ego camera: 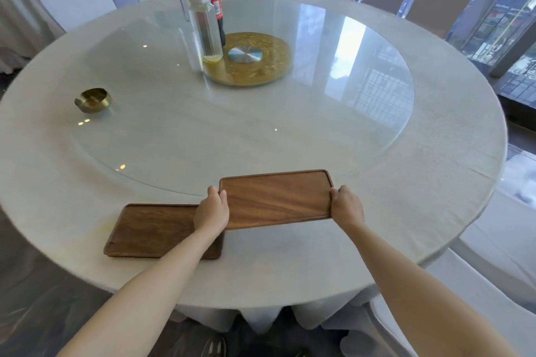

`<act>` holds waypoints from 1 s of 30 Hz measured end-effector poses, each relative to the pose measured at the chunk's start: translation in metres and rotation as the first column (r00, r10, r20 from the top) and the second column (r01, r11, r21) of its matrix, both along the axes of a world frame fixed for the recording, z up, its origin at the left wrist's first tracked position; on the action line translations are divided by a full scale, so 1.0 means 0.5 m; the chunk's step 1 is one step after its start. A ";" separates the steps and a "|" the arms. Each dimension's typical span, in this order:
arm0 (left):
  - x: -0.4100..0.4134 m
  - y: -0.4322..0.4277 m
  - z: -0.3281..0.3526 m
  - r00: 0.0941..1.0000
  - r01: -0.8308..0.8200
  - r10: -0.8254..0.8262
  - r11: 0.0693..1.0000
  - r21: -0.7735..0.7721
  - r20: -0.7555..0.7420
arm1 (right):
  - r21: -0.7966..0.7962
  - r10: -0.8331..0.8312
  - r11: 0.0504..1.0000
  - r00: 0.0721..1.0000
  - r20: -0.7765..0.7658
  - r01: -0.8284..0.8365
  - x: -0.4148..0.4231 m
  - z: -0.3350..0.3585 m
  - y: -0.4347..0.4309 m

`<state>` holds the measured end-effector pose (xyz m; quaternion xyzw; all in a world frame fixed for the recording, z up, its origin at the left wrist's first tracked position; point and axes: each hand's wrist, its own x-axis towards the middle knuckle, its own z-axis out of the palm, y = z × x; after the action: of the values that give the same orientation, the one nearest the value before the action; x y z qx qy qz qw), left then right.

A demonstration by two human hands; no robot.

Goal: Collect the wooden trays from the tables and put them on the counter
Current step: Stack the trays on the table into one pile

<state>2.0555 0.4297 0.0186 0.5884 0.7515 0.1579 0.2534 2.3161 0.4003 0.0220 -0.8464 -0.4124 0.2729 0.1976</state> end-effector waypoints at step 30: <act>-0.499 0.044 -0.107 0.912 0.173 -0.214 0.974 -0.143 -0.351 | -0.227 0.372 0.912 0.923 0.102 -0.343 -0.450 -0.096 0.011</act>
<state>1.8062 0.4517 -0.0350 0.6642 0.7308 -0.0209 0.1557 2.0913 0.4059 -0.0260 -0.7896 -0.5433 0.2841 0.0258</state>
